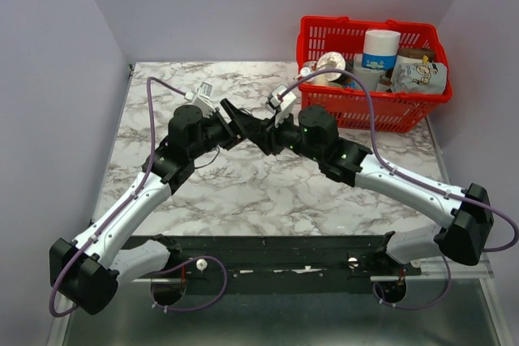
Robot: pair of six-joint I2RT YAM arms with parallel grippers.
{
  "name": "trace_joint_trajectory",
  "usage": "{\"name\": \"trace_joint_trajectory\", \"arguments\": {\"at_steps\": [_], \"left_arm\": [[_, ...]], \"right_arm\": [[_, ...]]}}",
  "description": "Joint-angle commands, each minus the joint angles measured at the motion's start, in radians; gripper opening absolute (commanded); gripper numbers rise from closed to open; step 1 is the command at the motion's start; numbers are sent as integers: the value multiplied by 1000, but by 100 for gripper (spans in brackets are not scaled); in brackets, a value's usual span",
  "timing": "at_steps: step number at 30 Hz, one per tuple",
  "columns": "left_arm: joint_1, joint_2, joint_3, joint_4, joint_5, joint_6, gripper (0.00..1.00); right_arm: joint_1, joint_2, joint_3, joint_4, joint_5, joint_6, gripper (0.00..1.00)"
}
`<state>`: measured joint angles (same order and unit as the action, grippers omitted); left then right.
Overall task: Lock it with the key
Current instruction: Lock the lock, then remove the key from the lock.
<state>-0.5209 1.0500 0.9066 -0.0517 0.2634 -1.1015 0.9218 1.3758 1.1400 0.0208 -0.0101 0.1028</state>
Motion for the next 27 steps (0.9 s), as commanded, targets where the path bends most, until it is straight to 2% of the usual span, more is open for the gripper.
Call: {"name": "trace_joint_trajectory", "arguments": {"at_steps": [1,3,5,8,19,27], "left_arm": [[51,1,52,-37,11,15,0],[79,-2,64,-36,10,14,0],[91,-5,67,-34,8,9,0],[105,-8,63,-33,14,-4,0],[124,-10,52,9,66,-87,0],[127,-16,29,44,105,-123,0]], "right_arm": [[5,-90,-2,45,35,8,50],[-6,-115,-11,10,16,6,57],[-9,-130,-29,-16,16,2,59],[-14,-147,-48,-18,-71,-15,60],[-15,-84,-71,-13,-139,-67,52],[-21,-54,-77,8,-116,-78,46]]}}
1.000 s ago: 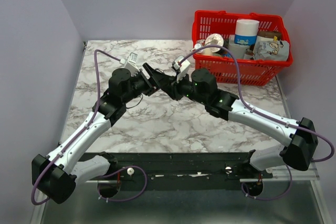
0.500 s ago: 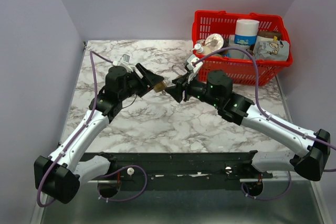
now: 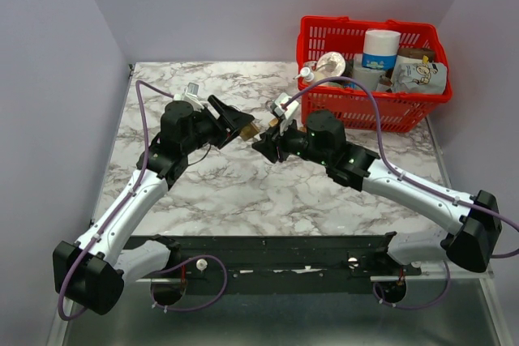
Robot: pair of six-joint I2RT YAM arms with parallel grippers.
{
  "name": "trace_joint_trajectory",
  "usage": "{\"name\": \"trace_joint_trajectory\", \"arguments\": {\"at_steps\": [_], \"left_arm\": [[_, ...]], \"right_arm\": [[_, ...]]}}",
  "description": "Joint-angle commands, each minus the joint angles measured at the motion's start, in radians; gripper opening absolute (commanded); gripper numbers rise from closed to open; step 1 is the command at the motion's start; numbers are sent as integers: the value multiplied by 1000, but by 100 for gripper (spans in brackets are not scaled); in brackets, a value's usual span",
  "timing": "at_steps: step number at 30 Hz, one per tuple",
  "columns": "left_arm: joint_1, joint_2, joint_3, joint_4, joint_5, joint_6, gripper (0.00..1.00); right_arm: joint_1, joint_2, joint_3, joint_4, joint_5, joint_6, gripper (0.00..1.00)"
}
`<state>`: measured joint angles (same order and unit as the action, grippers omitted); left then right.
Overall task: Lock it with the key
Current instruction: Remove the key from the lock.
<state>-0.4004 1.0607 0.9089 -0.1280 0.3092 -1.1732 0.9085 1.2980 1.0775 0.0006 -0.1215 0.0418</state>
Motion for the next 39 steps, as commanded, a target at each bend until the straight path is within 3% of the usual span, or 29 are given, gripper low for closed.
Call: {"name": "trace_joint_trajectory", "arguments": {"at_steps": [1,12,18,24,31,39], "left_arm": [[6,-28,27,119,62,-51,0],[6,-44,-2,123,76,-72,0],[6,-56,-15,117,82,-80,0],[8,-64,-13,114,79,-85,0],[18,-35,31,62,-14,-54,0],[121,5,102,21,-110,-23,0]], "right_arm": [[-8,24,-19,32,-7,-19,45],[-10,37,-28,68,0,-22,24],[-11,55,-19,78,10,-19,25],[-10,60,-18,87,-4,-14,1],[-10,53,-17,93,-53,-8,1],[-8,52,-10,62,-75,61,1]]}}
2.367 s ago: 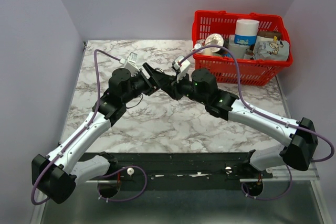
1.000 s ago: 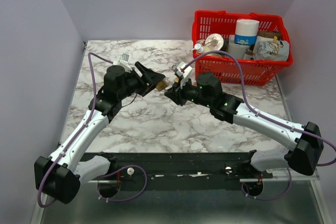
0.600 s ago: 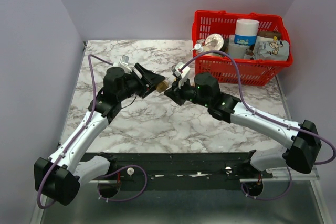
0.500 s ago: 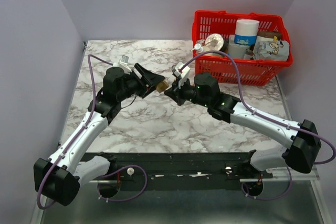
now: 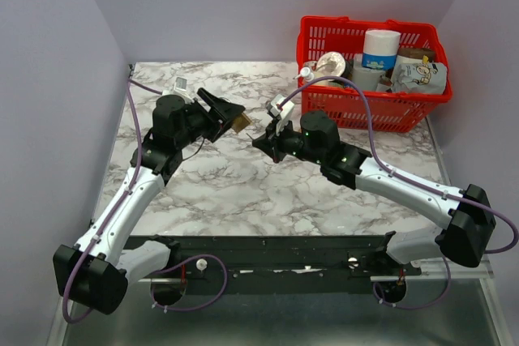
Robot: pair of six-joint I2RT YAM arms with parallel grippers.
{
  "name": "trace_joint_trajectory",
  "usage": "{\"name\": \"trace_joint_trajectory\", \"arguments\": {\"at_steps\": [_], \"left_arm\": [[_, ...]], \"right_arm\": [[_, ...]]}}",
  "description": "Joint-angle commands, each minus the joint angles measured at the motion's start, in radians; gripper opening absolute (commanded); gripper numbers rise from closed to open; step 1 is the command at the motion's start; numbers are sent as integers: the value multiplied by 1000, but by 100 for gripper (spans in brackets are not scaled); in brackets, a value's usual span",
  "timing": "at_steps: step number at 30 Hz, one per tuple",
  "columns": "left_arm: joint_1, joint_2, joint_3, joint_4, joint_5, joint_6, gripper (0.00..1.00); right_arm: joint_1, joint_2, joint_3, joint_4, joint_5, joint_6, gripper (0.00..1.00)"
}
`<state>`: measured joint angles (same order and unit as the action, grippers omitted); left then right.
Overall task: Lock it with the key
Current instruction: Remove the key from the lock, then place the lock at the center of the board.
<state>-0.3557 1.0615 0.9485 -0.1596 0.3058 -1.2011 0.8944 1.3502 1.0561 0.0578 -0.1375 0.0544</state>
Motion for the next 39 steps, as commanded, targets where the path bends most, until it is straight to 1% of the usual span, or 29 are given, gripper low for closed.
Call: {"name": "trace_joint_trajectory", "arguments": {"at_steps": [1,4,6,9,10,11,12,13,14,15,16,17,18,21,24,25,28,32,39], "left_arm": [[86,9,64,55,-111,2,0],[118,18,72,72,-114,9,0],[124,25,102,46,-128,52,0],[132,37,165,-72,-157,231,0],[132,52,179,-145,-151,356,0],[132,64,212,-196,-131,423,0],[132,80,231,-262,-149,476,0],[132,109,242,-370,-154,539,0],[132,124,246,-420,-163,646,0],[133,139,259,-472,-213,702,0],[133,170,259,-544,-229,745,0],[135,181,250,-570,-232,843,0],[136,192,245,-599,-269,869,0],[139,209,207,-642,-277,964,0],[150,271,190,-695,-281,1011,0],[164,294,182,-689,-265,1009,0],[182,359,176,-681,-275,1012,0],[218,468,210,-693,-287,1029,0],[279,632,274,-704,-223,1032,0]], "right_arm": [[6,-3,12,2,-71,62,1],[8,-6,4,-15,-100,85,1],[8,-5,-1,-19,-108,102,1],[8,-2,-2,-26,-102,146,1],[8,0,4,-27,-91,163,1],[8,9,7,-26,-82,170,1],[6,16,15,-26,-70,174,1],[6,30,46,-27,-56,182,1],[3,61,64,-33,-42,191,1],[-2,85,91,-41,-45,202,1],[-2,108,114,-49,-53,232,1],[-3,131,164,-55,-74,251,1],[-2,180,186,-55,-89,266,1],[-2,269,258,-105,-120,334,1],[-5,322,307,-144,-96,400,1],[-6,348,317,-153,-96,427,1],[-12,395,337,-167,-109,473,1],[-12,475,355,-164,-157,531,1],[-14,582,409,-164,-194,653,1]]}}
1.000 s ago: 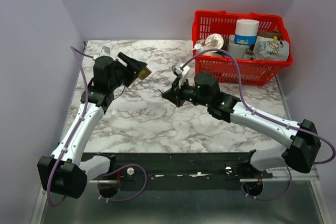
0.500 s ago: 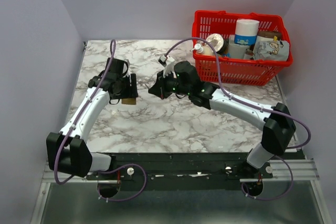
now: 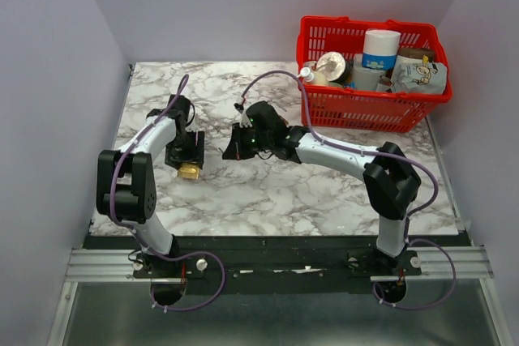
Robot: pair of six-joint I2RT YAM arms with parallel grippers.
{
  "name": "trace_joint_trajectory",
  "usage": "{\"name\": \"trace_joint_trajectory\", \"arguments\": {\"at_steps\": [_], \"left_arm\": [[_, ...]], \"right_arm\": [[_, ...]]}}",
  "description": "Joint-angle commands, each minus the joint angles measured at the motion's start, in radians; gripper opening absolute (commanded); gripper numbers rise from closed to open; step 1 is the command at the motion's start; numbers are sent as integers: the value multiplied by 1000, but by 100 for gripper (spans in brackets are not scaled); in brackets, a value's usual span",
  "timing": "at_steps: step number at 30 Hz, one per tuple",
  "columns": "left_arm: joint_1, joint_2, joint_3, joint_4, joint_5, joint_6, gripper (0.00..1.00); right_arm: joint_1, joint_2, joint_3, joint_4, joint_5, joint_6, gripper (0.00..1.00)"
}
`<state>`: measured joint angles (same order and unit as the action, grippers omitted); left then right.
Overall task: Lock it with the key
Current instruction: Place the lock at the center of the board.
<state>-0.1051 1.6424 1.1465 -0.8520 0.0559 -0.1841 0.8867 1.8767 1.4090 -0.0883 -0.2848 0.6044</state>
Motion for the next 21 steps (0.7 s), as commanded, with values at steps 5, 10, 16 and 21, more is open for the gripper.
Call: {"name": "trace_joint_trajectory", "arguments": {"at_steps": [5,10,16,21], "left_arm": [[33,126,111,2,15,-5,1],[39,184,136,2,-1,-17,15],[45,224,140,-4,6,-25,25],[48,229,128,-1,13,-29,48]], "right_arm": [[-9,107,59,-2,-94,201,1],[-8,125,-7,102,-82,276,1],[-9,171,-21,186,-70,328,1],[-6,217,-31,236,-73,357,1]]}}
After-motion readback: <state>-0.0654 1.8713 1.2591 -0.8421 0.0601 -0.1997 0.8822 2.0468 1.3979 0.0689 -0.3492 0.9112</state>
